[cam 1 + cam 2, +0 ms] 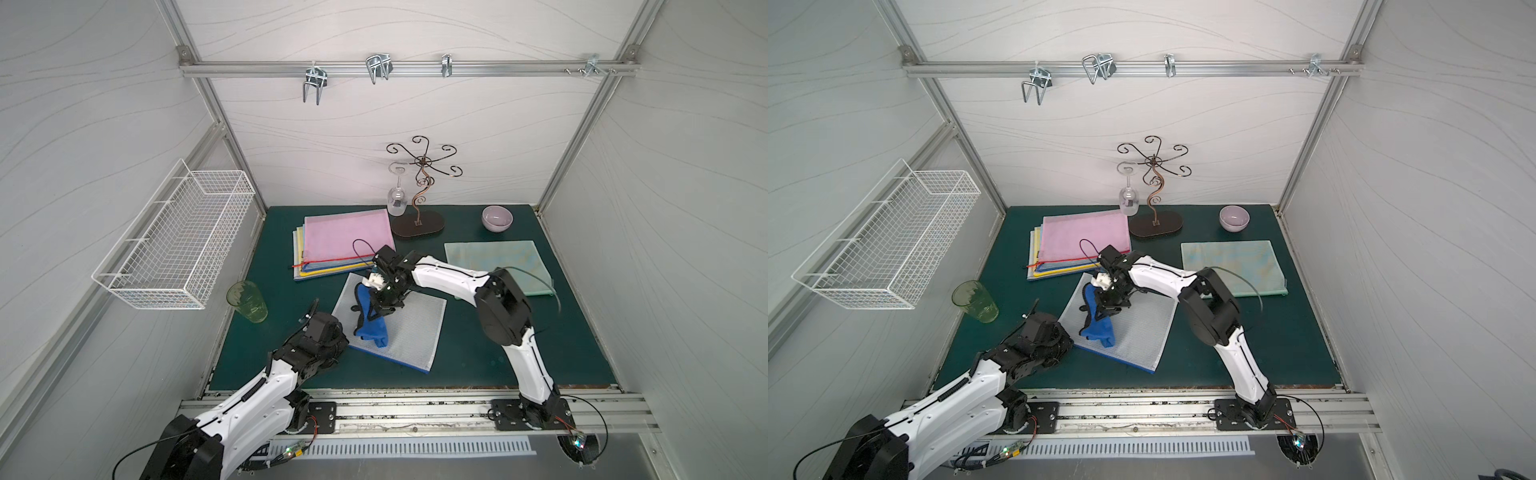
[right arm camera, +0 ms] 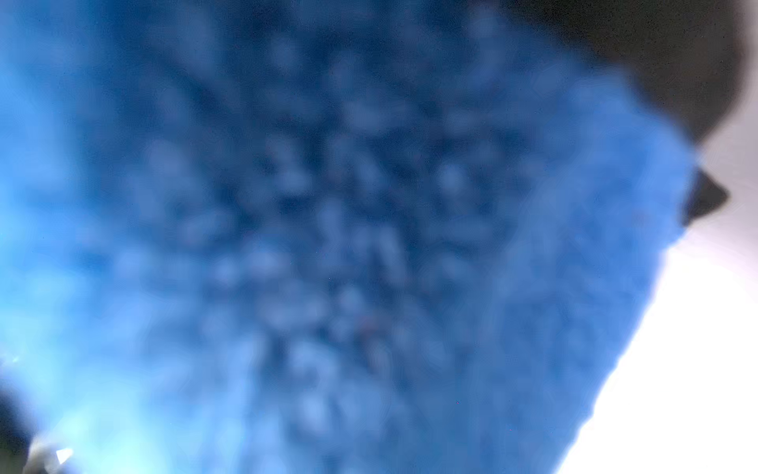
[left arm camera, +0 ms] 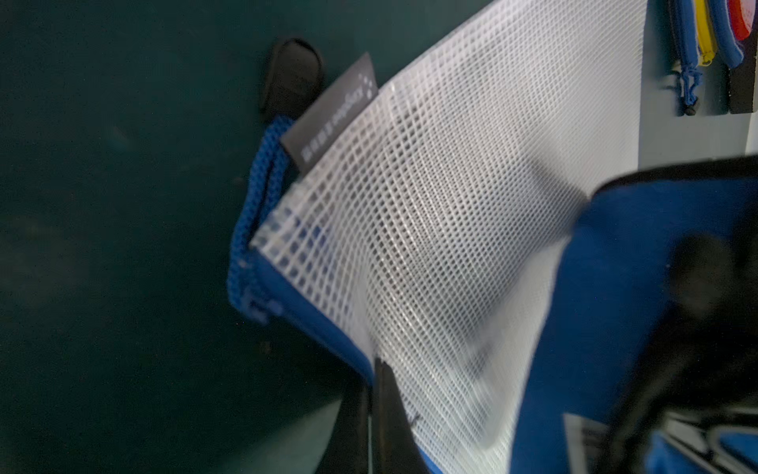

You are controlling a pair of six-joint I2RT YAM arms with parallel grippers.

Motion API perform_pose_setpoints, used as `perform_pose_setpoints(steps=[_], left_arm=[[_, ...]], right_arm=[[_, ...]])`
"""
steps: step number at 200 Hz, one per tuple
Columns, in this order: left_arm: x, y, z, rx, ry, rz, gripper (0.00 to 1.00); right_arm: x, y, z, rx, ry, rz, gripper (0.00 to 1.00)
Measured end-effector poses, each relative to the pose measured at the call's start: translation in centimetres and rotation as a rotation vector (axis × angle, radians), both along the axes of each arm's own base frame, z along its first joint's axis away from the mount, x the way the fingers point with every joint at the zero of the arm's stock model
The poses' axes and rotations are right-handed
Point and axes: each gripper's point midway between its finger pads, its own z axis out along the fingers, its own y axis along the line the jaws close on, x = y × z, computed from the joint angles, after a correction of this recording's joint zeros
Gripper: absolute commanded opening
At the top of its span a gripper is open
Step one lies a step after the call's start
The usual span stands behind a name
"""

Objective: Wipe the document bag
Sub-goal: Wipe the dirt from the document bag.

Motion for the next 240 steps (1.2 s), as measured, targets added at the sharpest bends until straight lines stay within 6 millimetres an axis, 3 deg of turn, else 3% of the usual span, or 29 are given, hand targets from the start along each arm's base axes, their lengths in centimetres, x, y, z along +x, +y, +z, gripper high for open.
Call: perform_pose_setpoints(steps=[25, 47, 67, 82, 97, 105, 113, 127, 139, 160, 173, 185, 192, 207, 222, 240], left_arm=[[-0.2, 0.1, 0.0, 0.002, 0.005, 0.0, 0.0], [-0.3, 0.1, 0.1, 0.001, 0.003, 0.0, 0.0], [-0.3, 0.1, 0.2, -0.003, -0.005, 0.0, 0.0], [-0.3, 0.2, 0.4, -0.007, -0.015, 0.0, 0.0], [-0.4, 0.2, 0.6, -0.012, -0.025, 0.001, 0.0], [-0.5, 0.3, 0.7, -0.01, -0.028, 0.002, 0.0], [-0.6, 0.4, 0.7, -0.008, -0.026, 0.003, 0.0], [-0.8, 0.5, 0.6, -0.002, -0.02, 0.004, 0.0], [-0.8, 0.6, 0.5, 0.003, -0.017, 0.003, 0.0], [-1.0, 0.7, 0.2, 0.013, -0.002, 0.001, 0.0], [-1.1, 0.7, -0.1, 0.021, 0.012, 0.0, 0.0], [-0.9, 0.6, -0.2, 0.022, 0.012, -0.002, 0.0], [-0.8, 0.6, -0.2, 0.023, 0.012, -0.004, 0.0], [-0.7, 0.5, -0.2, 0.023, 0.009, -0.006, 0.0], [-0.6, 0.5, -0.1, 0.022, 0.004, -0.007, 0.0], [-0.5, 0.5, -0.1, 0.022, 0.0, -0.009, 0.0]], right_arm=[[-0.5, 2.2, -1.0, 0.048, 0.054, 0.042, 0.0], [2.4, 1.0, -2.8, -0.013, 0.004, -0.006, 0.0], [7.5, -3.0, -4.0, -0.113, -0.065, -0.131, 0.0], [12.0, -7.5, -3.6, -0.218, -0.191, -0.241, 0.0], [15.0, -12.2, -3.0, -0.334, -0.302, -0.309, 0.0], [15.4, -14.1, -2.7, -0.384, -0.34, -0.319, 0.0], [15.0, -15.4, -2.3, -0.421, -0.367, -0.304, 0.0], [12.1, -15.4, -1.1, -0.418, -0.379, -0.232, 0.0], [8.5, -13.4, 0.2, -0.355, -0.357, -0.15, 0.0], [2.3, -8.1, 1.6, -0.199, -0.283, -0.004, 0.0], [-0.7, -5.9, 1.0, -0.156, -0.233, 0.066, 0.0], [-1.9, -5.5, -0.5, -0.165, -0.192, 0.085, 0.0], [-2.1, -6.2, -1.7, -0.186, -0.168, 0.076, 0.0], [-1.7, -9.7, -4.4, -0.26, -0.092, 0.02, 0.0], [0.3, -13.6, -4.2, -0.308, -0.087, -0.068, 0.0], [3.2, -20.6, -3.2, -0.471, -0.186, -0.187, 0.0]])
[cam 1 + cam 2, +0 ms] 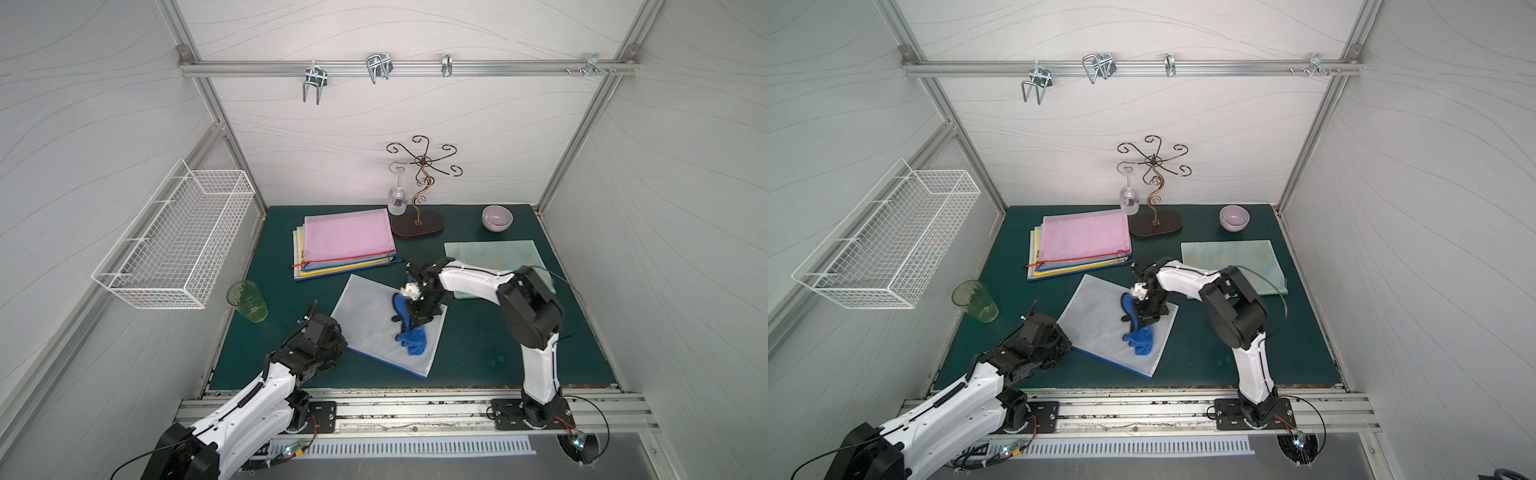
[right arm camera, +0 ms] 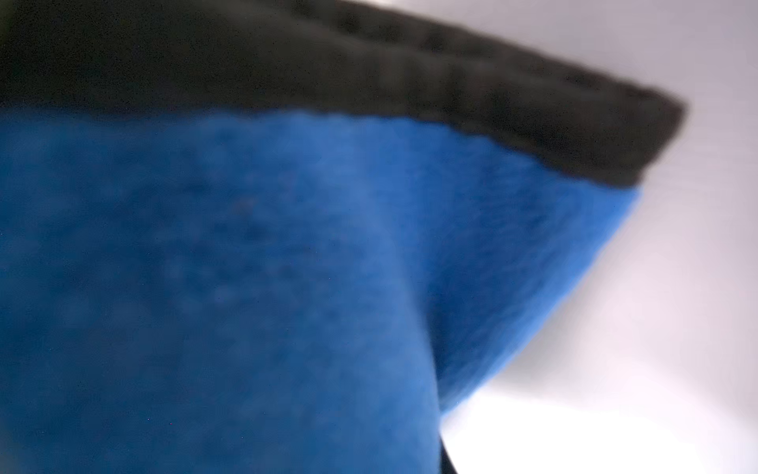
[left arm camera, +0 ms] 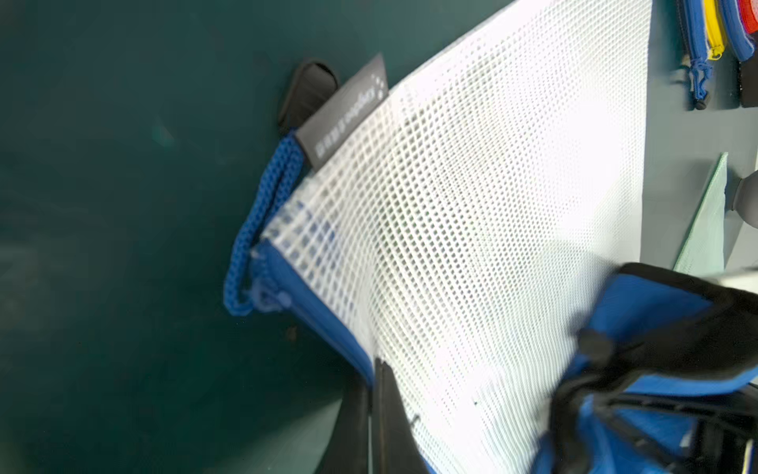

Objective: Wipe the document bag
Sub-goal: Wipe the dirt from the document bag, then adjust the document bag at the center of the board.

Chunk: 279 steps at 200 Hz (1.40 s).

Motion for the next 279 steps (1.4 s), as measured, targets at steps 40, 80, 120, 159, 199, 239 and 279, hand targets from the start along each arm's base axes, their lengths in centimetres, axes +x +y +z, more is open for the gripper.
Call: perform_pose_setpoints(steps=[40, 80, 120, 159, 199, 239, 279], left_arm=[[0.1, 0.2, 0.0, -0.003, 0.001, 0.003, 0.0], [0.1, 0.2, 0.0, 0.001, 0.003, -0.006, 0.0], [0.3, 0.7, 0.2, 0.006, 0.004, 0.007, 0.0], [1.8, 1.9, 4.2, -0.011, -0.077, 0.034, 0.0], [3.4, 3.9, 14.0, 0.069, -0.239, 0.007, 0.0], [2.9, 6.1, 25.3, 0.289, -0.377, -0.085, 0.0], [2.6, 8.8, 35.7, 0.564, -0.469, -0.16, 0.0]], right_arm=[[1.2, -1.6, 4.7, -0.08, -0.138, 0.026, 0.0], [-1.9, 12.8, 6.5, 0.25, -0.056, 0.23, 0.0], [-6.3, 14.8, 1.9, 0.296, 0.162, 0.237, 0.0], [-1.4, 1.7, 0.2, 0.078, 0.152, -0.037, 0.0], [2.4, -5.3, 7.9, 0.069, -0.104, -0.175, 0.0], [1.0, -3.8, 6.4, 0.108, -0.022, -0.173, 0.0], [-0.3, -1.3, 4.2, 0.121, 0.057, -0.138, 0.0]])
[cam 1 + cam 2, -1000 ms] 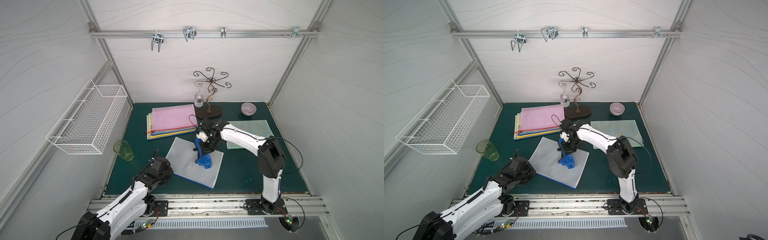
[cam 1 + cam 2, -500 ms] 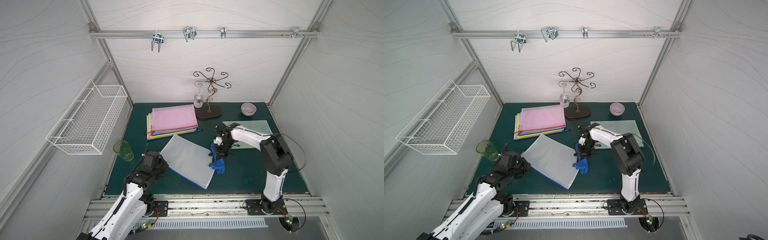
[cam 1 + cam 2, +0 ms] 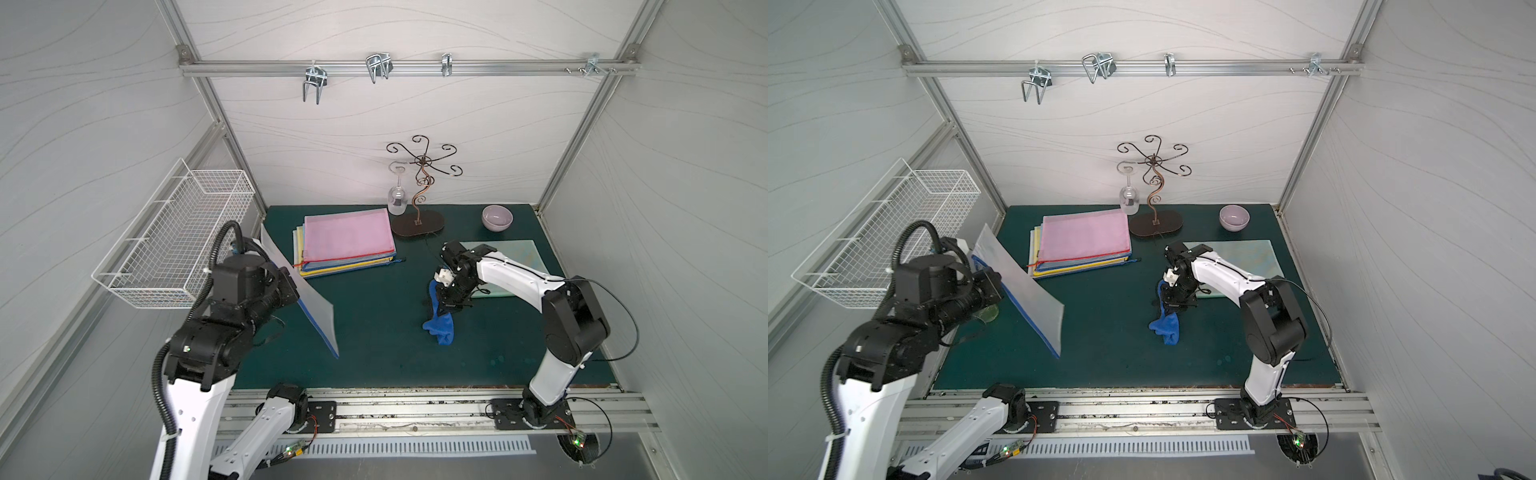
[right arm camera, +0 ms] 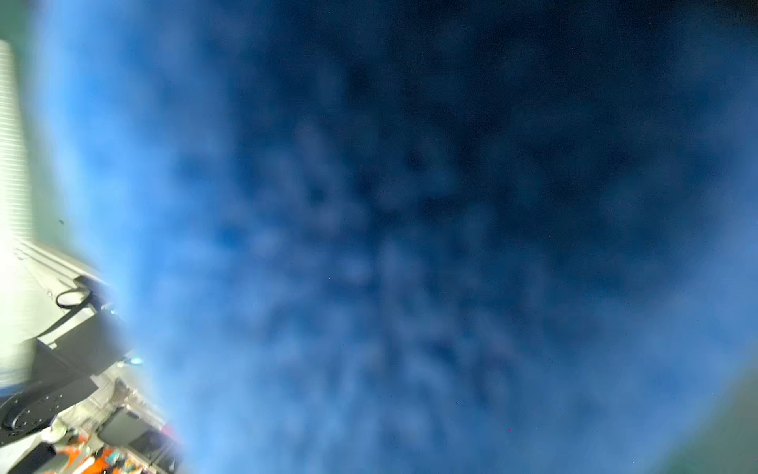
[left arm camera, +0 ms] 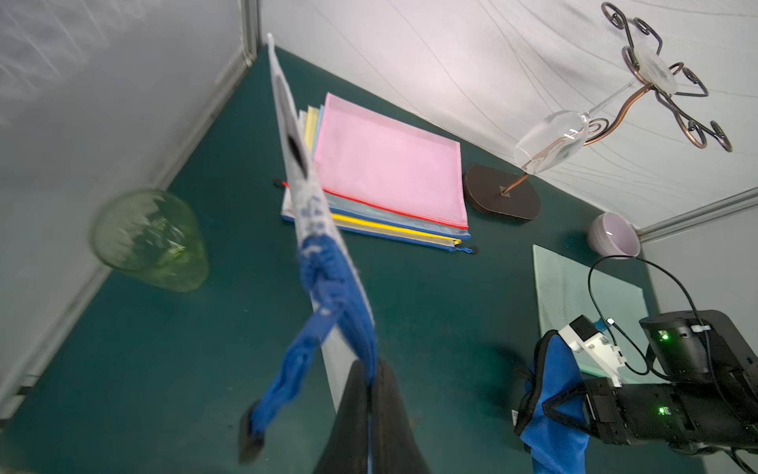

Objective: Wipe the document bag
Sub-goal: Adjust the document bag at the center of the board.

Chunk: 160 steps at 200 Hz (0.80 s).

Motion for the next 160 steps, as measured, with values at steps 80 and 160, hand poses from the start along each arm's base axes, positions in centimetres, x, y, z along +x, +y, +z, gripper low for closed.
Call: perform_pose_setpoints(steps=[80, 160], left_arm=[[6.0, -13.1, -7.0, 0.386, 0.238, -0.444, 0.0], [4.4, -30.7, -27.2, 0.284, 0.479, -0.885, 0.0]], right_arm=[[2.5, -2.3, -0.3, 0.008, -0.025, -0.108, 0.0], [4.0, -5.7, 4.4, -0.022, -0.221, -0.172, 0.0]])
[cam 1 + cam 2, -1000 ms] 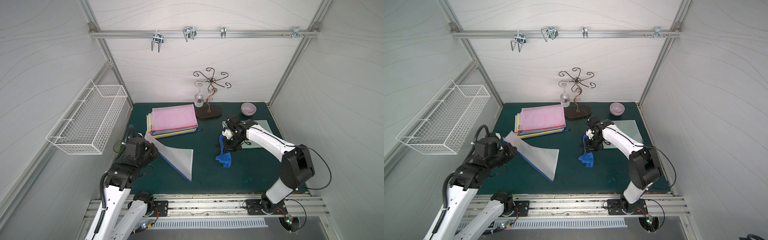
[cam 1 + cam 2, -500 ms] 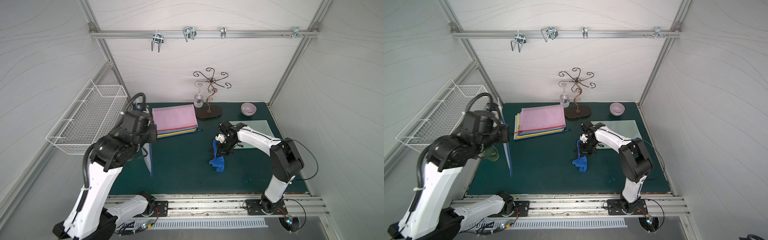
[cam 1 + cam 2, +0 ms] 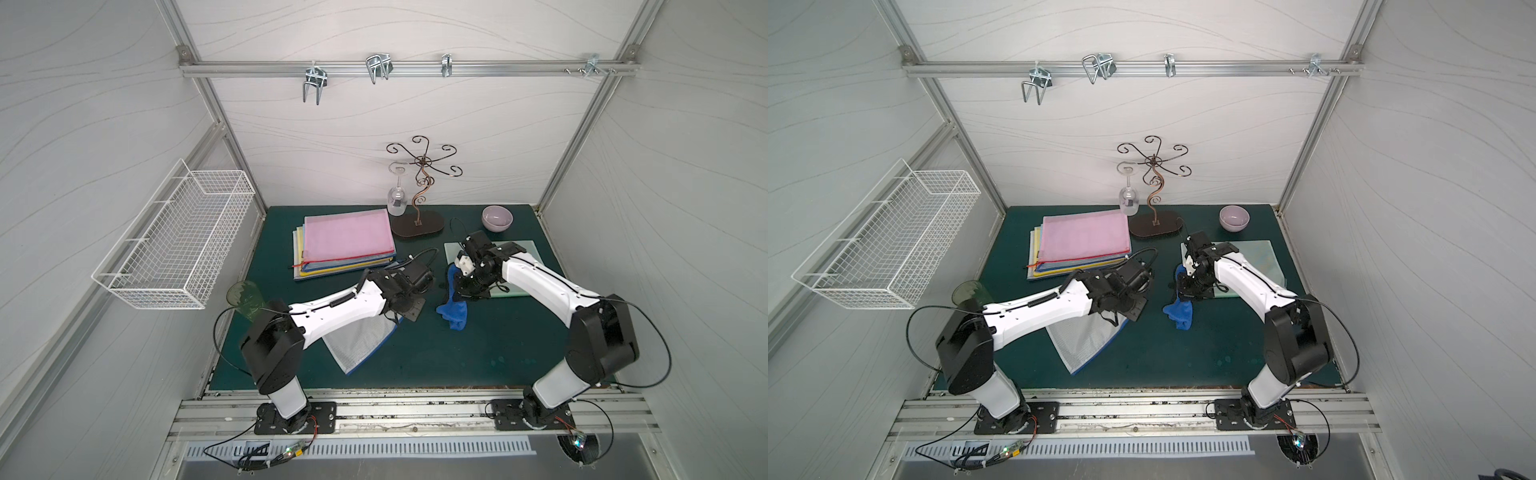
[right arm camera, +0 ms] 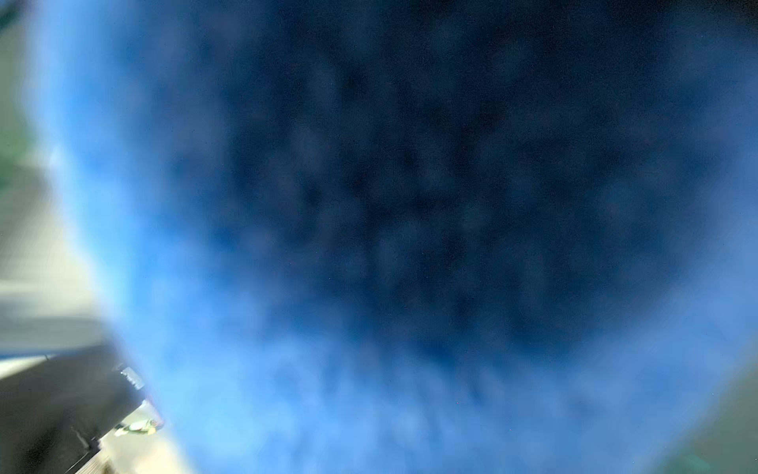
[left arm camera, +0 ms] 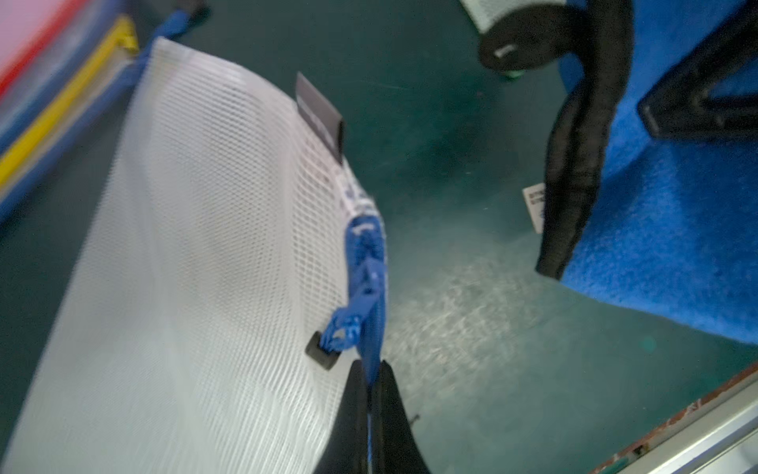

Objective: Wipe the document bag
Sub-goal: Adjust the document bag at the center of the board.

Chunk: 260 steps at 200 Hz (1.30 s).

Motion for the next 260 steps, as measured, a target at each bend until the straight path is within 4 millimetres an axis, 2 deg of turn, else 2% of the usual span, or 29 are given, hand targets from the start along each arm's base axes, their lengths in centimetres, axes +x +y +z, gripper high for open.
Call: perform_pose_setpoints(steps=[24, 50, 62, 68, 79, 102, 128, 145, 163, 183, 204, 220, 241, 260], left_arm=[[-1.0, -2.5, -1.6, -0.072, 0.034, -0.058, 0.0], [-2.2, -3.5, -2.6, -0.125, 0.069, -0.091, 0.0], [-2.5, -3.8, -2.8, -0.138, 0.079, -0.102, 0.23], [-2.6, -3.9, -2.8, -0.143, 0.08, -0.109, 0.31], [-2.9, -4.1, -2.9, -0.157, 0.087, -0.108, 0.4], [-3.3, -3.5, -2.4, -0.176, 0.077, -0.104, 0.51], [-3.8, -2.4, -0.3, -0.217, 0.041, -0.08, 0.51], [-3.4, -1.4, 1.6, -0.246, 0.002, -0.016, 0.41], [-2.7, 0.6, 3.2, -0.3, -0.004, 0.121, 0.16], [-1.6, 5.3, 2.3, -0.333, 0.029, 0.331, 0.0], [-1.8, 11.4, -1.5, -0.316, 0.104, 0.576, 0.0], [-2.8, 14.9, -4.5, -0.292, 0.169, 0.721, 0.0], [-4.3, 16.7, -7.0, -0.271, 0.242, 0.815, 0.0], [-4.4, 17.1, -7.8, -0.274, 0.282, 0.867, 0.0]], right_arm=[[0.0, -0.6, 1.1, -0.013, -0.045, -0.009, 0.0], [0.0, -1.0, 1.5, -0.025, -0.059, -0.014, 0.0], [0.0, -1.0, 1.4, -0.029, -0.057, -0.015, 0.0], [-0.1, -1.1, 1.4, -0.03, -0.056, -0.015, 0.0], [-0.1, -1.2, 1.3, -0.034, -0.054, -0.016, 0.0], [-0.2, -1.2, 1.4, -0.033, -0.056, -0.017, 0.0], [-0.4, -1.2, 2.0, -0.026, -0.065, -0.02, 0.0], [-0.3, -0.6, 2.5, -0.023, -0.076, -0.001, 0.0], [-0.6, 1.7, 3.1, 0.0, -0.079, 0.071, 0.0], [-1.2, 5.7, 2.8, 0.035, -0.052, 0.18, 0.0], [-2.0, 10.4, 1.5, 0.073, -0.008, 0.297, 0.0], [-2.4, 13.8, 0.7, 0.112, 0.02, 0.365, 0.0], [-3.0, 18.2, 0.0, 0.178, 0.044, 0.456, 0.0], [-3.7, 21.9, -0.2, 0.254, 0.067, 0.525, 0.0]])
